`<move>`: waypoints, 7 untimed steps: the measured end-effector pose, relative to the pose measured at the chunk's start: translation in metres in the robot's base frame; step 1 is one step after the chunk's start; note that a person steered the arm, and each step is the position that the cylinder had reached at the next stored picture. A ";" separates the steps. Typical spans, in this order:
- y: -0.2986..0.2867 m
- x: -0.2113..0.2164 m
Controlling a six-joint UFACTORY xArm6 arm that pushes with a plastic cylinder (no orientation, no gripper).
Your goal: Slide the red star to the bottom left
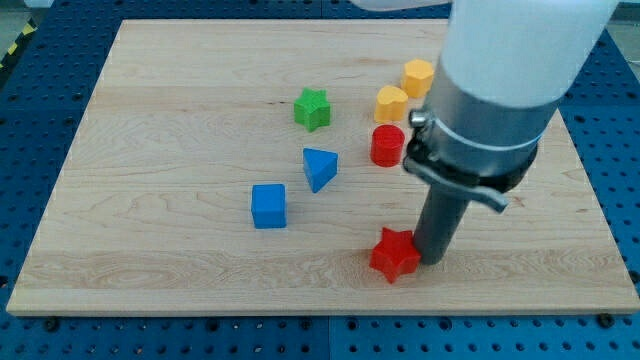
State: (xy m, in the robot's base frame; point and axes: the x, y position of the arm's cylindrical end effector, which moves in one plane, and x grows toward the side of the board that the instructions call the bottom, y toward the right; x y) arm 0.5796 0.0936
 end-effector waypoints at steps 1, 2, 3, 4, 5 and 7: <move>-0.017 0.013; -0.030 0.013; -0.046 0.013; -0.069 0.013; -0.100 0.013; -0.189 0.013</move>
